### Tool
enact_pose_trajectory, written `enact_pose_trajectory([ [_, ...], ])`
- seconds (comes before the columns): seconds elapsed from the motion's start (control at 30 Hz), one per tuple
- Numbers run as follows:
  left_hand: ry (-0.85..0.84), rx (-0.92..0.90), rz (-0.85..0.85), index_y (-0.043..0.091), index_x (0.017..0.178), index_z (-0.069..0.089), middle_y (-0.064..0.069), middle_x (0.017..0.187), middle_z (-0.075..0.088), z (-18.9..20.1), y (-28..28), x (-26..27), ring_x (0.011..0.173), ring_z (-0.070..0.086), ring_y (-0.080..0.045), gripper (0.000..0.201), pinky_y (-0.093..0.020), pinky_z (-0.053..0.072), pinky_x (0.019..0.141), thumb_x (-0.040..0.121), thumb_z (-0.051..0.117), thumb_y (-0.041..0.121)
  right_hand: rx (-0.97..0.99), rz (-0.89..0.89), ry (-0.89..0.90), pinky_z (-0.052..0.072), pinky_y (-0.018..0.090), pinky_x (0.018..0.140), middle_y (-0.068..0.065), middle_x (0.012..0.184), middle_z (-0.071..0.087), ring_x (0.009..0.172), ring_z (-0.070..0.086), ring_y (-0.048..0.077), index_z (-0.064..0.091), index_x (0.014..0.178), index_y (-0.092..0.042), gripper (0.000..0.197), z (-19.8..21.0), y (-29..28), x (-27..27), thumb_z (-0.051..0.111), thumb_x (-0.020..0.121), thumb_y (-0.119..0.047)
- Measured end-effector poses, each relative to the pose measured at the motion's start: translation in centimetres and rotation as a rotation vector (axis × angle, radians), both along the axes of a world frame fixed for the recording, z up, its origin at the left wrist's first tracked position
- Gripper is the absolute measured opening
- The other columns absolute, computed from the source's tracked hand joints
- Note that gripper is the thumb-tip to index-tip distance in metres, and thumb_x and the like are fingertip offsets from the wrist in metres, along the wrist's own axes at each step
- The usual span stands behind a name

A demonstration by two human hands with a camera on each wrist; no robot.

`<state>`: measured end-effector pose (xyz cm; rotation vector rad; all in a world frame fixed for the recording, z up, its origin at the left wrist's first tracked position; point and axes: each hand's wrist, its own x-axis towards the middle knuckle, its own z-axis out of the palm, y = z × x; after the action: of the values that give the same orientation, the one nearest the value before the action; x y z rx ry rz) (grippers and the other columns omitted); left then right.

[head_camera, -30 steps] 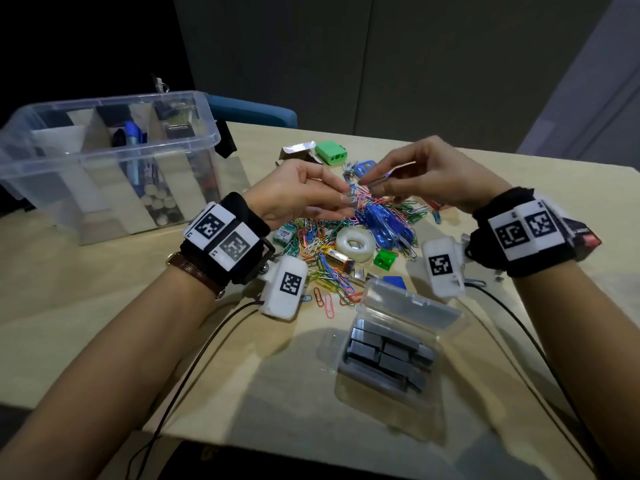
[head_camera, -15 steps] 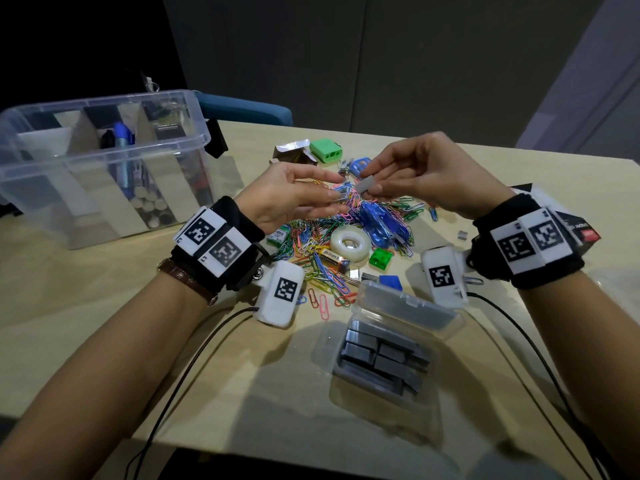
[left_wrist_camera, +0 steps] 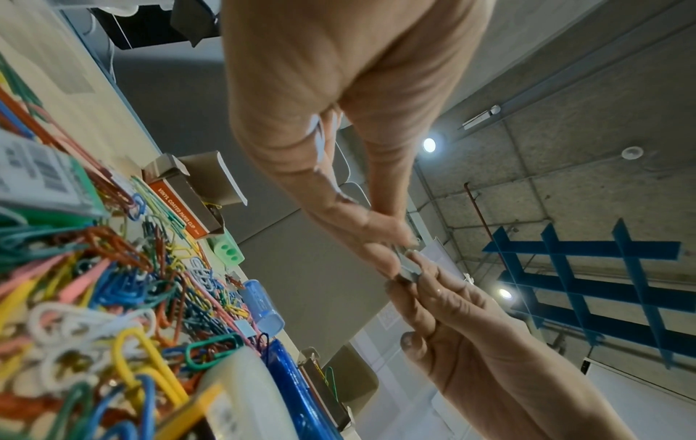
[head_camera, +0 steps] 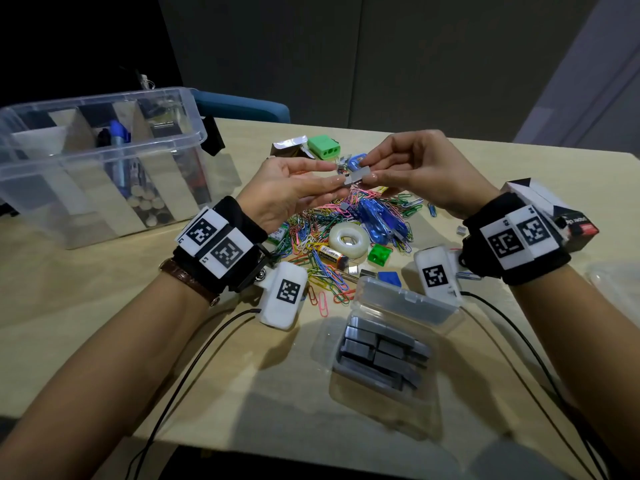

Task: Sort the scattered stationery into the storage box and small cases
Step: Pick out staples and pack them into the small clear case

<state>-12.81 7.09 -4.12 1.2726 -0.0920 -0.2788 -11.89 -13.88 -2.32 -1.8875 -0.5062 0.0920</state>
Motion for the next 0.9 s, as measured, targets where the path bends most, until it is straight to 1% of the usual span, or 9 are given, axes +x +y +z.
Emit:
enact_pose_trajectory([
  [0.07,-0.007,-0.007,0.013,-0.002,0.111,0.061,-0.018,0.090,0.074,-0.02,0.03,0.03,0.074,0.074,-0.020,0.039,-0.016,0.056,0.056,0.072,0.070,0.000,0.029,-0.014,-0.006,0.058,0.027,0.067,0.001,0.082,0.075,0.080,0.072,0.014,0.067,0.098,-0.011,0.029,-0.16,-0.08,0.10,0.074,0.071,-0.021],
  [0.17,-0.014,0.016,0.019,-0.002,0.109,0.061,-0.016,0.086,0.074,0.03,0.11,0.04,0.072,0.074,-0.018,0.043,-0.015,0.056,0.055,0.068,0.071,0.003,0.063,-0.046,-0.012,0.057,0.029,0.068,0.004,0.087,0.074,0.083,0.071,0.018,0.067,0.099,-0.011,0.030,-0.37,-0.20,0.33,0.075,0.072,-0.022],
  [0.23,-0.028,0.057,0.003,-0.003,0.106,0.061,-0.015,0.083,0.074,0.03,0.11,0.00,0.071,0.073,-0.017,0.035,-0.015,0.055,0.054,0.073,0.071,0.000,0.049,-0.045,-0.023,0.056,0.029,0.067,0.004,0.088,0.073,0.082,0.068,0.019,0.069,0.098,-0.014,0.029,-0.51,-0.19,0.39,0.076,0.072,-0.024],
  [0.33,-0.048,0.108,-0.019,-0.002,0.104,0.061,-0.013,0.079,0.074,0.07,0.01,-0.13,0.068,0.073,-0.016,0.027,-0.014,0.053,0.053,0.079,0.069,-0.004,-0.010,-0.009,-0.051,0.054,0.027,0.067,-0.003,0.085,0.071,0.079,0.065,0.014,0.071,0.097,-0.018,0.026,-0.63,-0.14,0.28,0.076,0.073,-0.027],
  [0.5,-0.073,0.105,-0.015,0.000,0.107,0.060,-0.012,0.080,0.075,0.15,-0.14,-0.28,0.069,0.073,-0.016,0.041,-0.016,0.055,0.056,0.068,0.074,0.003,-0.036,0.056,-0.053,0.057,0.021,0.073,0.000,0.087,0.074,0.079,0.068,0.010,0.070,0.096,-0.007,0.028,-0.33,-0.41,0.07,0.076,0.070,-0.017],
  [0.57,-0.072,0.090,0.005,-0.003,0.110,0.058,-0.011,0.079,0.074,0.09,-0.28,-0.36,0.067,0.072,-0.016,0.049,-0.017,0.056,0.058,0.065,0.074,0.005,-0.065,0.054,-0.093,0.055,0.018,0.073,-0.001,0.083,0.074,0.077,0.070,0.009,0.071,0.094,-0.005,0.028,-0.37,-0.36,-0.04,0.078,0.069,-0.015],
  [0.63,-0.073,0.073,0.028,-0.004,0.110,0.058,-0.011,0.077,0.074,-0.01,-0.41,-0.37,0.066,0.072,-0.016,0.053,-0.018,0.057,0.059,0.061,0.075,0.007,-0.101,0.039,-0.147,0.055,0.017,0.073,0.002,0.082,0.073,0.075,0.071,0.009,0.071,0.091,-0.005,0.027,-0.44,-0.22,-0.14,0.080,0.068,-0.014],
  [0.77,-0.072,0.051,0.036,-0.002,0.104,0.059,-0.010,0.076,0.074,-0.16,-0.50,-0.35,0.065,0.072,-0.016,0.047,-0.019,0.057,0.060,0.060,0.075,0.008,-0.151,0.028,-0.236,0.054,0.016,0.071,0.001,0.081,0.073,0.075,0.071,0.007,0.073,0.091,-0.005,0.022,-0.46,0.05,-0.22,0.082,0.071,-0.008],
  [0.9,-0.072,0.048,0.026,-0.002,0.103,0.059,-0.010,0.075,0.074,-0.34,-0.71,-0.39,0.065,0.072,-0.015,0.042,-0.017,0.055,0.056,0.064,0.074,0.005,-0.204,0.020,-0.296,0.053,0.014,0.069,0.000,0.082,0.073,0.074,0.070,0.006,0.074,0.089,-0.008,0.022,-0.30,0.19,-0.32,0.084,0.069,-0.011],
])
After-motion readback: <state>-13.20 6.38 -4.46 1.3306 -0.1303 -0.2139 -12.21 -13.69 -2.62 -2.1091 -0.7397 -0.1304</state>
